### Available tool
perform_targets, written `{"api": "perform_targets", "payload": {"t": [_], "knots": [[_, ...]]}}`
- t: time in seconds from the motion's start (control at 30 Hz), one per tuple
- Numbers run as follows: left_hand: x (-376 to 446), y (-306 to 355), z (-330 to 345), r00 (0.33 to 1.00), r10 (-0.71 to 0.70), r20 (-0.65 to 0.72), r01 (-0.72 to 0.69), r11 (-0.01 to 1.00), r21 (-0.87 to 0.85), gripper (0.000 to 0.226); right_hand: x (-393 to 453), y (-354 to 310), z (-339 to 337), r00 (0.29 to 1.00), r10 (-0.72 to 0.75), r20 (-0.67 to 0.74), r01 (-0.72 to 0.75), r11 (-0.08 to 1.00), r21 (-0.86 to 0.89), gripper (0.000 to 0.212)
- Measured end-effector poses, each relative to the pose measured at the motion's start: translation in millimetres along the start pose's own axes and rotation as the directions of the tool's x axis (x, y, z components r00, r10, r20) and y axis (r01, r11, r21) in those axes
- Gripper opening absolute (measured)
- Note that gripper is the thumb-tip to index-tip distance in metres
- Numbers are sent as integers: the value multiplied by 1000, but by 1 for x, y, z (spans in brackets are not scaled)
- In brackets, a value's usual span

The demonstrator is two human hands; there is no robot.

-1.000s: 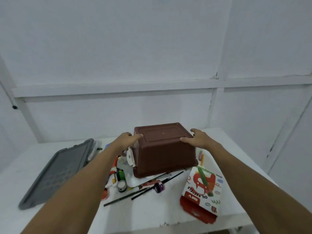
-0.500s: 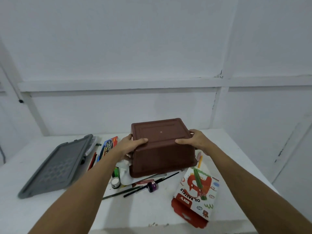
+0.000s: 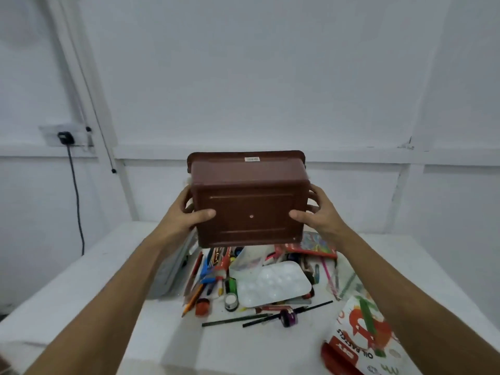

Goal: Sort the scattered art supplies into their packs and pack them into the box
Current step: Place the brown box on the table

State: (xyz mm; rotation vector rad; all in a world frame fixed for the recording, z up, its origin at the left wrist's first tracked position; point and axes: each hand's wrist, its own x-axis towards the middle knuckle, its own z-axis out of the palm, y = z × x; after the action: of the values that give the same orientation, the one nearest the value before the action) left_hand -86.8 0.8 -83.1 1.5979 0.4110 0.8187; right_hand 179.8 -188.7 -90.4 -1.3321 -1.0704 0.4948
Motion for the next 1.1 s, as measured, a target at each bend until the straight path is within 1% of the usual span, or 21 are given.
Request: {"api": "perform_targets", "payload": {"t": [0.07, 0.1, 0.13, 0.2, 0.23, 0.27, 0.33, 0.4, 0.43, 0.47, 0.53, 0.57, 0.63, 0.67, 0.7, 0.8, 0.87, 0.93, 0.97, 1.03, 1.1], "knots": [[-8, 9, -38, 998, -44, -35, 40, 991, -124, 51, 18, 4, 38, 998, 42, 42, -46, 994, 104, 107], [-12, 11, -60, 994, -70, -79, 55, 982, -181, 35, 27, 4, 58, 996, 51, 79, -62, 987, 145, 109], [-14, 11, -83, 987, -94, -128, 62, 971, -231, 34, 37, 4, 79, 993, 59, 107, -77, 981, 180, 109], [-20, 9, -132, 963, -145, -227, 89, 966, -241, 67, 58, 10, 123, 983, 100, 153, -136, 959, 248, 105], [-22, 9, -155, 947, -176, -269, 104, 959, -262, 80, 70, 15, 146, 978, 115, 176, -161, 949, 270, 104], [-25, 9, -176, 931, -206, -301, 116, 950, -290, 82, 80, 19, 167, 973, 127, 192, -179, 943, 280, 103], [-29, 3, -224, 889, -250, -384, 103, 926, -363, 70, 98, 24, 216, 963, 152, 221, -214, 932, 293, 99], [-32, -4, -274, 856, -266, -443, 77, 913, -400, 77, 112, 24, 264, 957, 170, 235, -233, 933, 276, 92], [-38, -5, -294, 862, -276, -426, 101, 916, -389, 79, 117, 26, 285, 951, 175, 253, -244, 931, 272, 88], [-41, -7, -313, 872, -283, -399, 136, 924, -357, 69, 123, 28, 305, 946, 182, 267, -255, 928, 271, 87], [-47, -11, -349, 863, -326, -385, 220, 930, -295, 26, 132, 37, 340, 935, 199, 295, -275, 929, 248, 87], [-50, -14, -363, 850, -344, -398, 252, 930, -266, 15, 136, 44, 355, 932, 208, 298, -284, 928, 239, 82], [-55, -24, -384, 851, -344, -397, 283, 937, -206, 7, 145, 59, 381, 936, 210, 282, -279, 932, 230, 68], [-60, -30, -392, 854, -338, -395, 286, 940, -186, 4, 148, 66, 392, 938, 212, 273, -272, 940, 205, 67], [-64, -36, -398, 856, -334, -395, 284, 942, -180, 5, 151, 73, 401, 939, 220, 265, -269, 949, 166, 71], [-78, -59, -413, 846, -346, -404, 303, 938, -168, 29, 158, 94, 421, 932, 251, 261, -277, 959, 64, 91], [-86, -74, -418, 830, -363, -424, 306, 931, -198, 41, 164, 107, 432, 922, 273, 274, -288, 958, 12, 85], [-92, -91, -421, 797, -386, -465, 308, 921, -238, 50, 166, 114, 441, 927, 272, 259, -280, 960, -8, 67], [-94, -98, -422, 783, -394, -482, 302, 917, -259, 55, 166, 118, 445, 930, 274, 245, -282, 960, -5, 62], [-96, -111, -419, 761, -402, -508, 289, 913, -289, 64, 165, 123, 449, 930, 268, 252, -282, 959, 21, 60], [-97, -119, -413, 737, -409, -537, 271, 908, -319, 66, 167, 130, 452, 925, 253, 284, -277, 960, 48, 62]]}}
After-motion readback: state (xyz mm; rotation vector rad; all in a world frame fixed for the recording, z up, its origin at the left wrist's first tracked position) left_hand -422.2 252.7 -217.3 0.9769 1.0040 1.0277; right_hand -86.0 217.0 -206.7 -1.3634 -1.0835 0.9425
